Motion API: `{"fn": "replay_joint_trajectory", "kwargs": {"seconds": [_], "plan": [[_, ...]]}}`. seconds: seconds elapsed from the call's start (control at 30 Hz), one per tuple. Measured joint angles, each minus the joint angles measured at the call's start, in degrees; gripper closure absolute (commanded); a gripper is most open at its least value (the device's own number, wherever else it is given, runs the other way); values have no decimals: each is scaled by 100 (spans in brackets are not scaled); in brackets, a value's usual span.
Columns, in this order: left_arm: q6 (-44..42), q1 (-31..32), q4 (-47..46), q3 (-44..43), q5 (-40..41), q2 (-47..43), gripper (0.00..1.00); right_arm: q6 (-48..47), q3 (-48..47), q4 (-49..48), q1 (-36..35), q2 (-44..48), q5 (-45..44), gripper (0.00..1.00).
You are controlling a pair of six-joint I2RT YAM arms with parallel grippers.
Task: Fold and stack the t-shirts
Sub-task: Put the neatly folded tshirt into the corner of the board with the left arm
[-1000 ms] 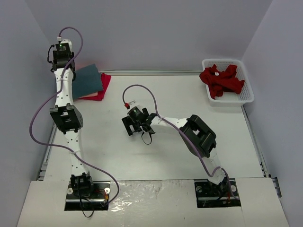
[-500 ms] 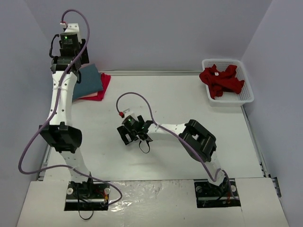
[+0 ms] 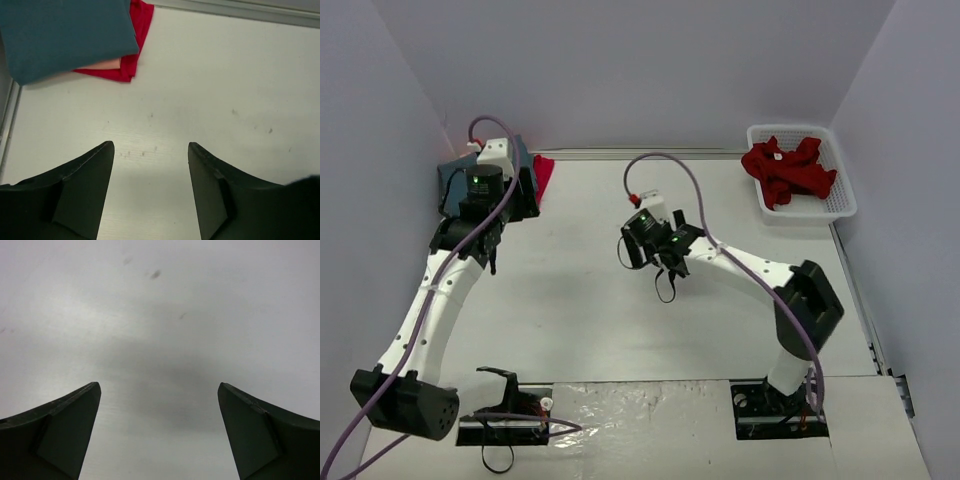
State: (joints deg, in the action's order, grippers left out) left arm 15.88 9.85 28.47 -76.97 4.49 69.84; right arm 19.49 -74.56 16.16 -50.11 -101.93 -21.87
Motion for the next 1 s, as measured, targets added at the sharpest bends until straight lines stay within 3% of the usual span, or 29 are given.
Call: {"fn": "replay_joint_trajectory", "kwargs": {"seconds": [0.03, 0.07, 0.23, 0.4, 0.63, 1.0], "plan": [[31, 50, -46, 201, -2, -114, 40, 9, 35, 17, 109, 227, -184, 0], [46, 125, -122, 420, 0, -236, 32, 24, 85, 20, 229, 474, -391, 0], [44, 518, -348, 1248, 426, -509, 31, 140, 428, 24, 391, 1392, -1440, 0], [22, 1099, -334, 1458, 748, -444, 31, 181, 791, 11, 452, 1589, -2015, 0], [-94, 1366, 101, 962, 664, -476, 30, 321, 1268, -122, 678, 1628, -2264, 0], [-485, 1360, 291, 1325, 782, -1078, 29, 315, 1462, -483, 885, 2184, -2273, 0]]}}
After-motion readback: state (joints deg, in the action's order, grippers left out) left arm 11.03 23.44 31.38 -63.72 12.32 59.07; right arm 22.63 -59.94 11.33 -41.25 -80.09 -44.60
